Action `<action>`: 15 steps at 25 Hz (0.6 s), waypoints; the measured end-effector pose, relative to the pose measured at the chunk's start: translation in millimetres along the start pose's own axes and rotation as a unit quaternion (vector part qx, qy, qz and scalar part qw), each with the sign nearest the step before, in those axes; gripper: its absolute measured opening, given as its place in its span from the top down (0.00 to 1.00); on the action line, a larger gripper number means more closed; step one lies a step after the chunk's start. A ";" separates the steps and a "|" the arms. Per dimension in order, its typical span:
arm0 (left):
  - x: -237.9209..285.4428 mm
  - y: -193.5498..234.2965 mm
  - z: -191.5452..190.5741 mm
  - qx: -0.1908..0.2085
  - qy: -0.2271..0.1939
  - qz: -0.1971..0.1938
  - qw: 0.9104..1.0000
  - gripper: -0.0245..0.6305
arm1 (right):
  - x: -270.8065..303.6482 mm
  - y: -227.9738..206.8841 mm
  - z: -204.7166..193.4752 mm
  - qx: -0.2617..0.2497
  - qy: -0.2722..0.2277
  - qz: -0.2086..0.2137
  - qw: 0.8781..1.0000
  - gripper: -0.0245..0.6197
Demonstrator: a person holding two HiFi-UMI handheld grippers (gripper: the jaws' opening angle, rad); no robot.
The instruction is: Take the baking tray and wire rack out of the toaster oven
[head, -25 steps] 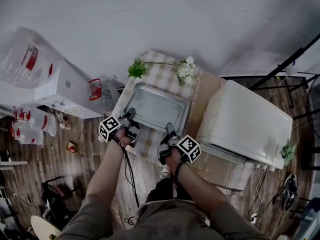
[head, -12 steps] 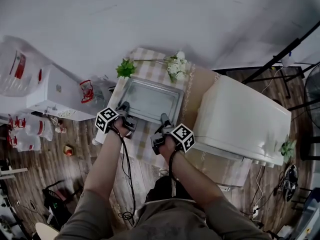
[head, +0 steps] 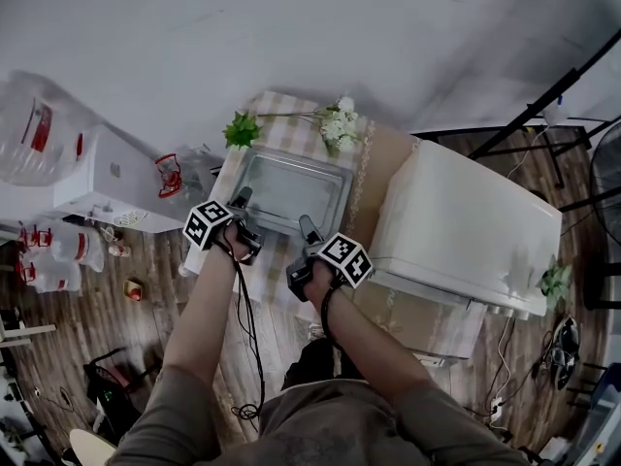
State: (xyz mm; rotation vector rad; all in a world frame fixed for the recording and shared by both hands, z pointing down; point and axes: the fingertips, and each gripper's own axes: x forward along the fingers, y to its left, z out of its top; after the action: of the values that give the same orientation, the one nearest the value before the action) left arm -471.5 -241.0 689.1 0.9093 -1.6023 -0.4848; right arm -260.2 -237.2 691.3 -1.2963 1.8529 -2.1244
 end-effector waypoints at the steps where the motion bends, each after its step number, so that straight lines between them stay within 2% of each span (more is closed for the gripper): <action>1: -3.2 2.5 -1.4 0.003 0.002 0.006 1.000 0.39 | -3.1 -3.4 -3.2 -0.010 0.007 -0.010 1.000 0.36; 3: -10.4 7.0 -3.3 0.006 0.002 0.013 1.000 0.38 | -9.9 -8.2 -11.6 -0.031 0.026 -0.025 0.999 0.35; 5: -19.9 7.8 -5.8 0.013 0.002 0.011 1.000 0.37 | -20.1 -5.7 -20.2 -0.051 0.041 -0.023 0.998 0.31; 8: -37.7 1.1 -10.6 0.024 0.000 -0.004 1.000 0.37 | -39.6 10.6 -28.6 -0.070 0.050 0.005 0.996 0.32; 15: -86.9 -17.2 -26.0 0.026 -0.007 -0.042 0.999 0.37 | -89.2 36.4 -29.6 -0.068 0.053 0.054 0.995 0.34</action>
State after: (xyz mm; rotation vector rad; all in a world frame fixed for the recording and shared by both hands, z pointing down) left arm -439.3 -179.9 627.8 1.0178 -1.6001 -0.5113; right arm -237.0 -177.0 613.8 -1.0953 2.0930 -2.0830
